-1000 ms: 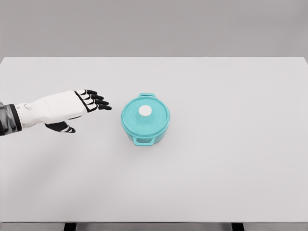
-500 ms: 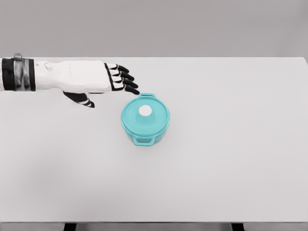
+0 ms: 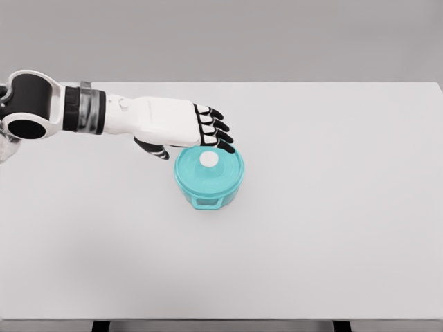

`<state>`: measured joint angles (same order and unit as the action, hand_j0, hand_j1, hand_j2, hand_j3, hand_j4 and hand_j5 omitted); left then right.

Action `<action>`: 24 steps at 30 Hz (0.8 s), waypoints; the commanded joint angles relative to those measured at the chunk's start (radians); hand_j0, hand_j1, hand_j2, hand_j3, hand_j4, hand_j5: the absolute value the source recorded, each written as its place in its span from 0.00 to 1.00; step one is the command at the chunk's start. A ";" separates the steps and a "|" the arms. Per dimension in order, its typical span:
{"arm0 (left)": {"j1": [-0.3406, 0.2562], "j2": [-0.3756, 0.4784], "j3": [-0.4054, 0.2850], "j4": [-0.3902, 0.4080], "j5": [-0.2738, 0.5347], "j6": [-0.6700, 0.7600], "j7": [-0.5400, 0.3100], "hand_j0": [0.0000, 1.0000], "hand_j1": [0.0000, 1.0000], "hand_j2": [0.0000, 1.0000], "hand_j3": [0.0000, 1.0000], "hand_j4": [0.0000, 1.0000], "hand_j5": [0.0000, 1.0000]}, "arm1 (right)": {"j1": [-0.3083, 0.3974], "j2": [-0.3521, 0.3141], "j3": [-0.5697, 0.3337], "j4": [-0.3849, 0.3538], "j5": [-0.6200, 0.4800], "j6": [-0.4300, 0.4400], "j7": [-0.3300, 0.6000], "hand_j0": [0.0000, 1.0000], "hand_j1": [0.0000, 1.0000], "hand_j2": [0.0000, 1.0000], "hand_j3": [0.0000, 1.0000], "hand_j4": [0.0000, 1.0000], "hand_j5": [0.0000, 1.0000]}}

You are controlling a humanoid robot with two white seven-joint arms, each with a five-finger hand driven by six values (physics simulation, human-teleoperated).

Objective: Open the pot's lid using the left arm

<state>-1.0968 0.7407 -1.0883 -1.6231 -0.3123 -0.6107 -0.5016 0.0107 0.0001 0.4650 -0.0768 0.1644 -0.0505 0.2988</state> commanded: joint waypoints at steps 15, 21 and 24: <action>-0.002 -0.101 -0.036 0.029 -0.047 0.059 -0.098 0.84 0.84 0.84 0.84 0.84 0.84 | 0.000 0.000 0.000 0.000 0.000 0.000 0.000 1.00 1.00 1.00 1.00 1.00 1.00; 0.000 -0.132 -0.045 0.091 -0.047 0.060 -0.098 0.84 0.84 0.84 0.84 0.84 0.84 | 0.000 0.000 0.000 0.000 0.000 0.000 0.000 1.00 1.00 1.00 1.00 1.00 1.00; -0.002 -0.164 -0.058 0.169 -0.062 0.059 -0.097 0.84 0.84 0.84 0.84 0.84 0.84 | 0.000 0.000 0.000 0.000 0.000 0.000 0.000 1.00 1.00 1.00 1.00 1.00 1.00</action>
<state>-1.0983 0.5952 -1.1395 -1.4997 -0.3700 -0.5547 -0.5986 0.0123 0.0001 0.4647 -0.0767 0.1644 -0.0506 0.2988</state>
